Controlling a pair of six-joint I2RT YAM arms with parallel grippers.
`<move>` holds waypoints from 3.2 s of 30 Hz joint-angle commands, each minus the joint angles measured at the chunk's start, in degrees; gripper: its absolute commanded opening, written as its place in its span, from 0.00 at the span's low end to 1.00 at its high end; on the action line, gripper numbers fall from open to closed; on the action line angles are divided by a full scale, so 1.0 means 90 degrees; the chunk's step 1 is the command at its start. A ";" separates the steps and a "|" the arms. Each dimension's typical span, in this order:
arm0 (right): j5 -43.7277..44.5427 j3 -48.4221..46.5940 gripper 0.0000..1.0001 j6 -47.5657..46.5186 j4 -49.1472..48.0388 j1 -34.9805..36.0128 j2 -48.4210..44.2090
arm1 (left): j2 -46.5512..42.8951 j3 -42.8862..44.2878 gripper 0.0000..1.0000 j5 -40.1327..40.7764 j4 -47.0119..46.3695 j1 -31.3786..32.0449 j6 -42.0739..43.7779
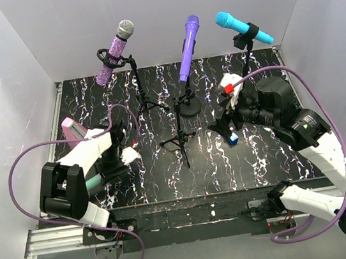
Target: Remove the microphone from the stand
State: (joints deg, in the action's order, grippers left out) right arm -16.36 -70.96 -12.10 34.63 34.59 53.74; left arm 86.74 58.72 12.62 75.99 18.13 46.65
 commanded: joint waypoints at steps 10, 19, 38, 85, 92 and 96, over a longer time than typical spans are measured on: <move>-0.0018 0.0413 0.88 0.0065 -0.0205 -0.0054 -0.0092 | -0.0126 -0.0958 0.25 0.0248 -0.1450 0.0007 -0.1150; -0.0067 0.0463 0.88 0.0143 -0.0030 -0.0083 -0.0062 | -0.0389 -0.1143 0.54 -0.0113 -0.1646 0.0007 -0.1229; -0.0466 0.0920 0.87 -0.0158 0.0274 -0.0191 -0.0296 | -0.2009 0.2088 0.74 -0.5547 -0.1672 0.0046 -0.0847; -0.1140 0.0922 0.81 0.1608 -0.0938 -0.0240 0.1293 | 0.0060 0.3564 0.00 -0.4902 -0.5660 0.1433 -0.6001; -0.2264 0.0502 0.80 0.1783 -0.0811 -0.0288 0.2222 | -0.0057 0.3437 0.00 -0.4207 -0.5601 0.1462 -0.6657; -0.2585 0.0424 0.72 0.2173 -0.1064 -0.0357 0.2564 | -0.0136 0.3291 0.00 -0.4029 -0.5698 0.1462 -0.6766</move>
State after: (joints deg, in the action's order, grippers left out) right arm -33.69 -63.99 3.51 28.16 32.05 75.11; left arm 89.23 88.75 -26.46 25.67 30.87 -9.28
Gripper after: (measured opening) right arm 0.757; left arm 0.389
